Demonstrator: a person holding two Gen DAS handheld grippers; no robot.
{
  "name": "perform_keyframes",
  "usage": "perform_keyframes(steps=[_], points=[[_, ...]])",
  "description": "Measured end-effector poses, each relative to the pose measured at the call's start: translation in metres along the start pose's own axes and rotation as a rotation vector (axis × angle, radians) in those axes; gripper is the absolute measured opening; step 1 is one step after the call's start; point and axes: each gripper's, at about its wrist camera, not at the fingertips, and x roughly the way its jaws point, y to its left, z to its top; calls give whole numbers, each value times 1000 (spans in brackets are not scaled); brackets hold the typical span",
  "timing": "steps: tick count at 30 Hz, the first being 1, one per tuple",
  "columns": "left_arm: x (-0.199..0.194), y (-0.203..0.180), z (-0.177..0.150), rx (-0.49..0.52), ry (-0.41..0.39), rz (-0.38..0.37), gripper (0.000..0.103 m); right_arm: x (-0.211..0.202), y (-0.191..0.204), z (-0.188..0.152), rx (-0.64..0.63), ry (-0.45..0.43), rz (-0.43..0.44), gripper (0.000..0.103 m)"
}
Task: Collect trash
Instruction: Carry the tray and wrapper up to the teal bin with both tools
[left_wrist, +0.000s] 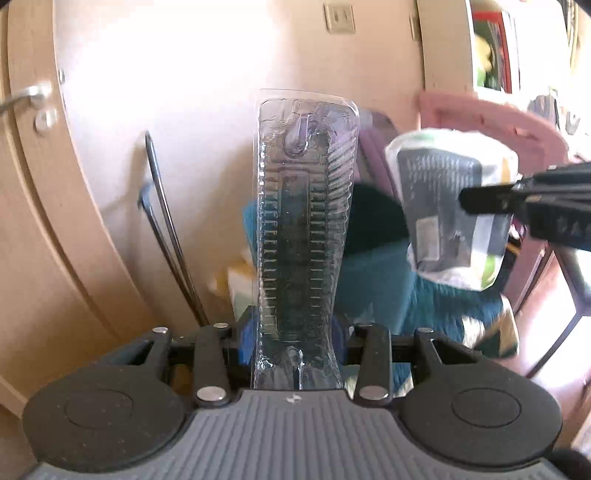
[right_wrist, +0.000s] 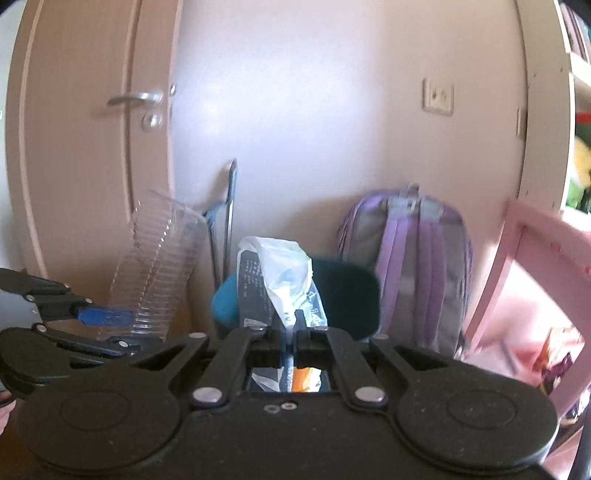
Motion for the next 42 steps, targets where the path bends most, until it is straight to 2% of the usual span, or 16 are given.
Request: perform_keyframes(steps=[4, 8, 15, 19, 24, 32, 35, 37, 39, 42], points=[[17, -4, 34, -7, -42, 3, 39, 15, -12, 25, 13, -32, -26, 3], [42, -4, 60, -39, -45, -4, 40, 43, -25, 39, 23, -43, -45, 3], [106, -7, 82, -68, 0, 5, 40, 93, -41, 38, 58, -5, -74, 3], [142, -8, 81, -68, 61, 9, 40, 117, -49, 28, 91, 47, -64, 3], [177, -8, 71, -72, 138, -8, 41, 139, -50, 12, 64, 107, -59, 4], [203, -9, 58, -72, 220, -32, 43, 155, -48, -4, 43, 171, -55, 14], [205, -9, 55, -69, 235, -42, 47, 154, -48, -6, 50, 180, -40, 18], [205, -9, 55, -70, 238, -45, 63, 153, -50, -5, 60, 181, -36, 22], [202, -9, 54, -70, 227, -46, 73, 150, -51, -6, 66, 174, -30, 28], [198, -10, 53, -71, 222, -45, 75, 145, -50, -6, 67, 169, -28, 34]])
